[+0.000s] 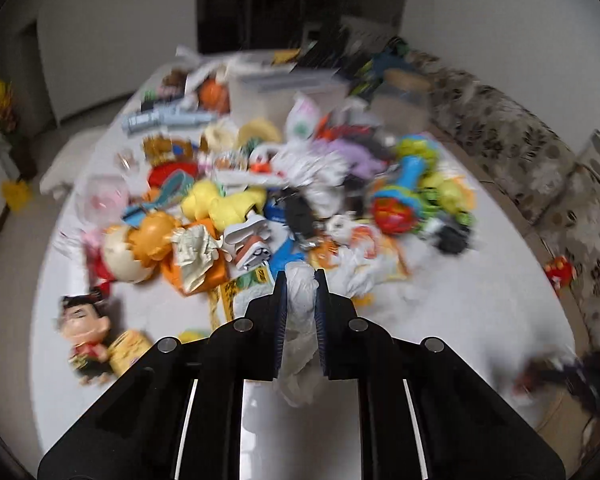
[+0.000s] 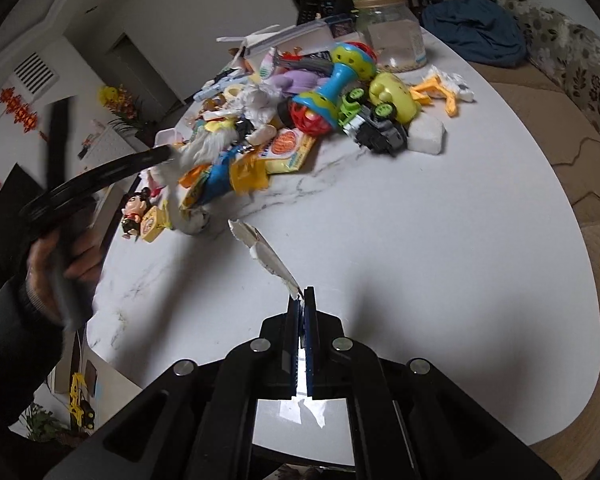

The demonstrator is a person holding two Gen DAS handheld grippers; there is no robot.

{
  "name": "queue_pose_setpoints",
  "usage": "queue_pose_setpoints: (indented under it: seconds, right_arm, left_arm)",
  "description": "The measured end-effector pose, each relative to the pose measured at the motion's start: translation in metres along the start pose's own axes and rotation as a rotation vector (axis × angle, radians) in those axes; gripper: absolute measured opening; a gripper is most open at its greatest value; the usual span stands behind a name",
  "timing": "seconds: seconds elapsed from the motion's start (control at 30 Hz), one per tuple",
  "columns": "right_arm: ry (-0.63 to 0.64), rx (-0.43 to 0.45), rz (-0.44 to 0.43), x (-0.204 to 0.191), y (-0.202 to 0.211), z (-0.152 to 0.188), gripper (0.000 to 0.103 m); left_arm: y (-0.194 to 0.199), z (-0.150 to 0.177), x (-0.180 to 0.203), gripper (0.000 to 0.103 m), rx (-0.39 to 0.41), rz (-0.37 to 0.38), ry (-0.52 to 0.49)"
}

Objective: Collect trash

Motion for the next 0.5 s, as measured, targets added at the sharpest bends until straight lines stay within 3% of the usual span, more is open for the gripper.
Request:
queue_pose_setpoints:
  seconds: [0.2, 0.37, 0.5]
  right_arm:
    - [0.119, -0.010, -0.079, -0.021, 0.023, 0.004, 0.002]
    - [0.221, -0.071, -0.165, -0.045, 0.047, 0.034, 0.002]
    - [0.284, -0.179, -0.221, -0.057, 0.052, 0.072, 0.002]
  left_arm:
    - [0.090, 0.048, 0.042, 0.013, 0.023, 0.048, -0.095]
    - [0.145, 0.109, 0.073, 0.013, -0.021, 0.089, -0.131]
    - [0.157, 0.159, 0.081, 0.013, -0.112, 0.091, -0.140]
Point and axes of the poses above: each gripper's, at about its wrist camera, not at the fingertips, and y roughly against the way its jaws point, x to its right, z to its underside, the point moved 4 cm from there along -y, roughly the way its jaws point, and after that the axes turned 12 degrees about y, right-handed, at the moved point
